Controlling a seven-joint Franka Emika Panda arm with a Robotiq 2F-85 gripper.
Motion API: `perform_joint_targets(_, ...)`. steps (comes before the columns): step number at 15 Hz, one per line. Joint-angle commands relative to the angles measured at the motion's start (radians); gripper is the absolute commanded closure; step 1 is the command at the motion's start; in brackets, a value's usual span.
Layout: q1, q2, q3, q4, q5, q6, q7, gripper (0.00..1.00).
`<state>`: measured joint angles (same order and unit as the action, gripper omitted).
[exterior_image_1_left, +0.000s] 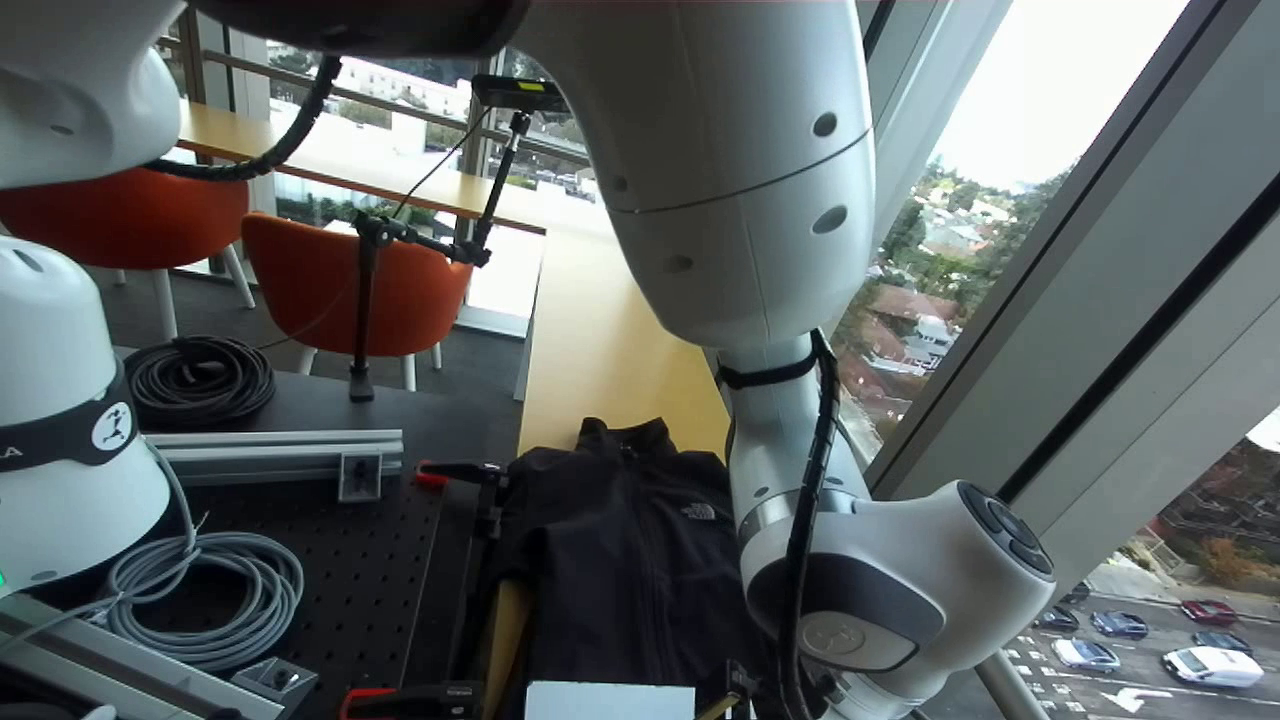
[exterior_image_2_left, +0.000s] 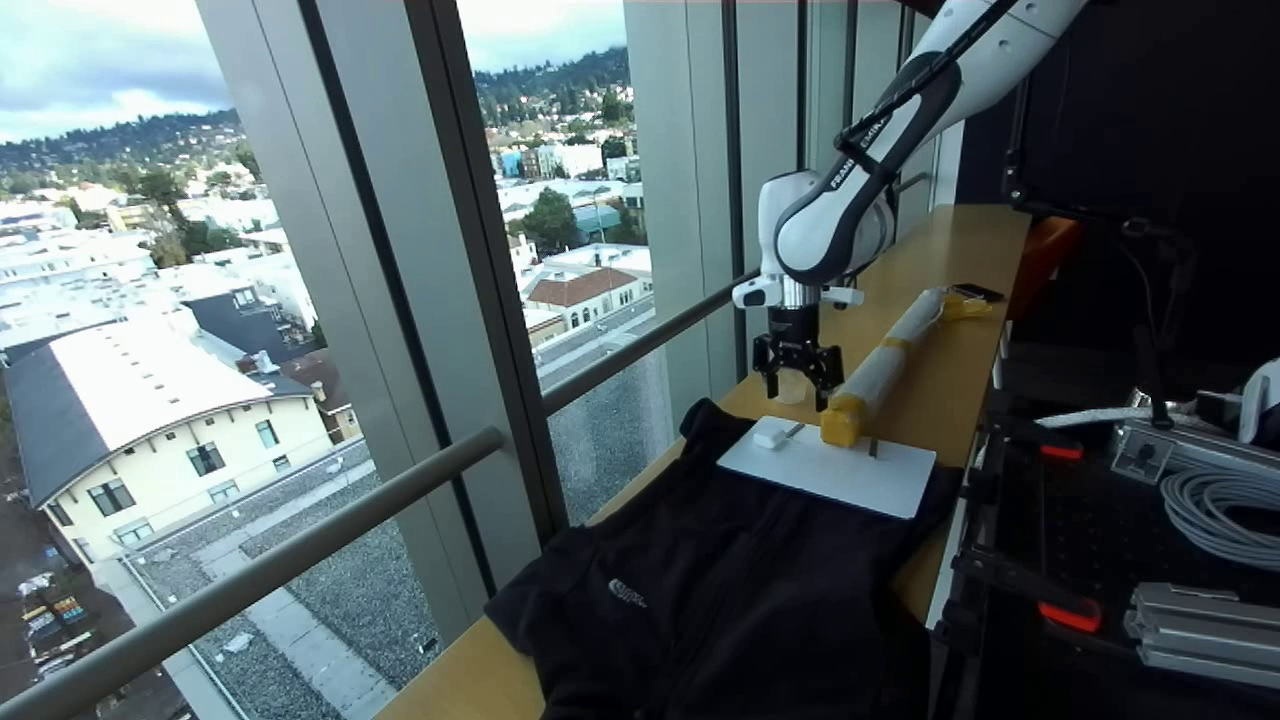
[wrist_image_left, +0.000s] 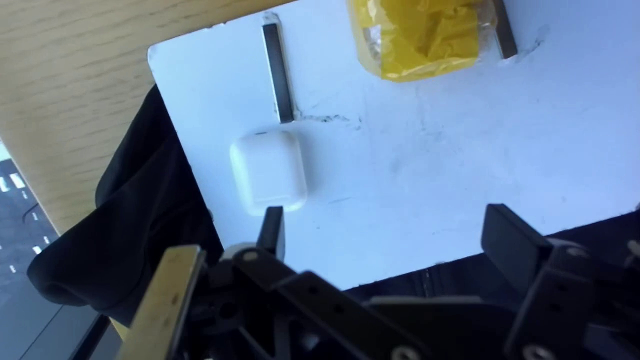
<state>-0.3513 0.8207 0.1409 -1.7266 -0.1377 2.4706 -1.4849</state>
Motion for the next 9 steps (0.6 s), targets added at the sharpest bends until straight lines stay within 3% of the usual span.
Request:
perform_joint_targets(1, 0.037, 0.126, -0.025, 0.184, 0.007, -0.09, -0.082, 0.0)
perform_joint_targets(9, 0.077, 0.302, -0.041, 0.453, 0.008, -0.215, -0.187, 0.0)
